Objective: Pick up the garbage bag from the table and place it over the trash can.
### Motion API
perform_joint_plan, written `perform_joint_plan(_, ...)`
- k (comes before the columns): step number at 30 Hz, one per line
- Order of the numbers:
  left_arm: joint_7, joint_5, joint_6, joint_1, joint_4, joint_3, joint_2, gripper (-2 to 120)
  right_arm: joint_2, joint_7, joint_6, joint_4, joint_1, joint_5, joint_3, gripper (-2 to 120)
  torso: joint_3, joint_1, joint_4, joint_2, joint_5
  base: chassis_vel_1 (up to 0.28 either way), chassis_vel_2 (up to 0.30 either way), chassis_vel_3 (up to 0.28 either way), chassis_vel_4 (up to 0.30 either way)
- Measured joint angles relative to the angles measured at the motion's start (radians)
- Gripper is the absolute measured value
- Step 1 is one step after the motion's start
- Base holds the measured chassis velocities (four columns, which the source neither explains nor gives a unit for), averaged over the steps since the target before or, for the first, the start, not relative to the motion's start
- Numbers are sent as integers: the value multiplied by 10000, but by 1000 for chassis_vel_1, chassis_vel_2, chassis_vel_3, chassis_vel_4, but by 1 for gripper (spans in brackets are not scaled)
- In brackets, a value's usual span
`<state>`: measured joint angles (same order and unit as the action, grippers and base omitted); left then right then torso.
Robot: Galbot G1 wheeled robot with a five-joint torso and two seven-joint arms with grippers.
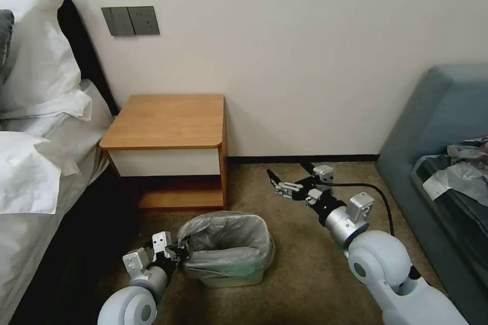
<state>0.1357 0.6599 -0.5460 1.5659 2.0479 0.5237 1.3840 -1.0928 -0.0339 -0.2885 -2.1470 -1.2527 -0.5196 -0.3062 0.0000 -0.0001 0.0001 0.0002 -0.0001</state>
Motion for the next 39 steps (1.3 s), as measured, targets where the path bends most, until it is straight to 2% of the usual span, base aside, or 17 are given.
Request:
perform_joint_plan(4, -36, -88, -4, 44, 47, -11, 15, 28, -30, -31, 40, 87, 13, 27, 6, 100, 0, 0, -1, -1, 0, 0, 0, 0, 0)
perform_joint_plan(7, -86, -149, 38, 53, 98, 16, -1, 44, -110, -84, 93, 211, 12, 115, 29, 100, 1, 0, 0, -2, -1, 0, 0, 0, 0)
perform_joint_plan(11, -127, -117, 108, 32, 154, 34, -5, 54, -182, -162, 165, 280, -61, 241, 43, 100, 1, 1, -1, -3, -1, 0, 0, 0, 0)
perform_joint_plan(13, -171, -104, 235, 13, 211, 42, 11, 66, -262, -206, 216, 308, -155, 361, 61, 100, 1, 0, -1, -3, 0, 0, 0, 0, 0)
perform_joint_plan(14, -171, -104, 235, 13, 211, 42, 11, 66, -262, -206, 216, 308, -155, 361, 61, 100, 1, 0, -1, -3, 0, 0, 0, 0, 0)
perform_joint_plan(17, -255, -140, 513, -9, 299, 65, 43, 81, -404, -219, 329, 295, -365, 630, 98, 100, 1, 1, -1, -3, 2, 0, 0, 0, 0)
perform_joint_plan(18, -255, -140, 513, -9, 299, 65, 43, 81, -404, -219, 329, 295, -365, 630, 98, 100, 1, 1, -1, -3, 2, 0, 0, 0, 0)
perform_joint_plan(21, -98, -133, 549, -19, 509, 127, 29, 94, -601, -144, 488, 225, -668, 1215, 159, 100, 1, 1, -1, -2, 1, 0, 0, 0, 0)
perform_joint_plan(25, -18, -123, 565, 6, 722, 223, -29, 99, -799, 48, 516, 150, -955, 1637, 232, 100, 1, 1, -1, -2, 1, 0, 0, 0, 0)
perform_joint_plan(29, -30, -245, 993, 17, 862, 323, 32, 100, -1108, 317, 819, 260, -1284, 2002, 404, 100, 1, 1, -1, -2, 0, 0, 0, 0, 0)
perform_joint_plan(31, -250, -670, 1670, 55, 833, 347, 94, 100, -1329, 543, 1086, 426, -1435, 2257, 513, 100, 1, 1, -1, -2, 1, 0, 0, 0, 0)
perform_joint_plan(33, -786, -1455, 4124, 50, 204, 435, 154, 100, -1611, 730, 1485, 728, -1558, 2973, 468, 100, 1, 1, 0, -2, 0, 0, 0, 0, 0)
perform_joint_plan(34, -786, -1455, 4124, 50, 204, 435, 154, 100, -1611, 730, 1485, 728, -1558, 2973, 468, 100, 1, 1, 0, -2, 0, 0, 0, 0, 0)
perform_joint_plan(35, -1086, -2131, 5240, -49, -183, 585, 175, 100, -1754, 848, 1814, 947, -1617, 3508, 366, 100, 0, 1, 0, -2, -3, 0, 0, 0, 0)
perform_joint_plan(36, -1346, -2595, 5903, -114, -452, 705, 161, 100, -1895, 1017, 2129, 1144, -1709, 3946, 252, 100, 1, 1, 0, -2, 1, 0, 0, 0, 0)
perform_joint_plan(37, -1368, -2847, 6271, -122, -618, 750, 123, 100, -2026, 1216, 2360, 1299, -1820, 4207, 154, 100, 1, 1, -1, -2, 2, 0, 0, 0, 0)
perform_joint_plan(39, -1344, -3017, 6547, -103, -757, 781, 86, 100, -2163, 1389, 2580, 1422, -1932, 4314, 78, 100, 1, 1, -3, -3, -3, 0, 0, 0, 0)
